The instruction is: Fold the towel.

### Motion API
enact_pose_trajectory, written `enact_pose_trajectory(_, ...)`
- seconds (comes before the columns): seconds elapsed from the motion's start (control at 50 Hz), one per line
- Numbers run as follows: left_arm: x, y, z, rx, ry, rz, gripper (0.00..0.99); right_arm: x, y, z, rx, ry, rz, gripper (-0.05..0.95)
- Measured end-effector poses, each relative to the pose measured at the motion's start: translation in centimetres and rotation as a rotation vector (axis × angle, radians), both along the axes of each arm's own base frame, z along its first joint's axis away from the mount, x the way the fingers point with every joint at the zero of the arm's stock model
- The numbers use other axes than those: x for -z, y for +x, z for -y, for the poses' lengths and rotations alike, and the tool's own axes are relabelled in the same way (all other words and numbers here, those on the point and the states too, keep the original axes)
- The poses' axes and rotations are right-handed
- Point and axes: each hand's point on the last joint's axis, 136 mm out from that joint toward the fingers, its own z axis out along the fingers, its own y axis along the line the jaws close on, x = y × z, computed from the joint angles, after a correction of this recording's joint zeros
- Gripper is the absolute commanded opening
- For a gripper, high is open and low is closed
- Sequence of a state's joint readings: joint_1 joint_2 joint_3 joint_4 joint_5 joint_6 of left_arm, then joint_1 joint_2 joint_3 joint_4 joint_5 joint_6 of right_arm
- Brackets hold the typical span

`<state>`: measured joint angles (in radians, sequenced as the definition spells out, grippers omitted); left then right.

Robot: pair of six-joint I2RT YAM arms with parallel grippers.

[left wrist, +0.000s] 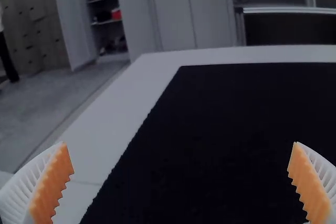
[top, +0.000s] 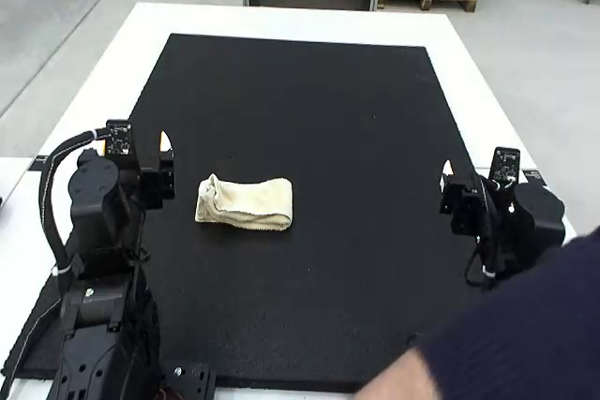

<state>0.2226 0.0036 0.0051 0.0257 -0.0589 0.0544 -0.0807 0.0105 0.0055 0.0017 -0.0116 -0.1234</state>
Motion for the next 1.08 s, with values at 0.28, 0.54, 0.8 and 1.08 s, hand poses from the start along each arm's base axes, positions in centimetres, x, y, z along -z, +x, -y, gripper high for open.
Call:
enact_pose_trajectory(0.28, 0.0, 0.03, 0.13, 0.005, 0.0, 0.0, 0.964, 0.0, 0.0, 0.0, 0.0, 0.0, 0.0, 0.92)
enact_pose_trajectory(0.54, 0.0, 0.06, 0.21, 0.01, 0.0, 0.0, 0.964, 0.01, 0.0, -0.01, 0.0, 0.0, 0.0, 0.92)
enact_pose_trajectory(0.8, 0.0, 0.05, 0.19, 0.009, 0.0, 0.0, 0.964, 0.0, 0.0, -0.01, 0.0, 0.0, 0.0, 0.92)
enact_pose_trajectory(1.08, -0.03, 0.05, 0.19, 0.009, 0.0, 0.001, 0.964, 0.0, 0.0, -0.01, 0.0, 0.0, 0.0, 0.92)
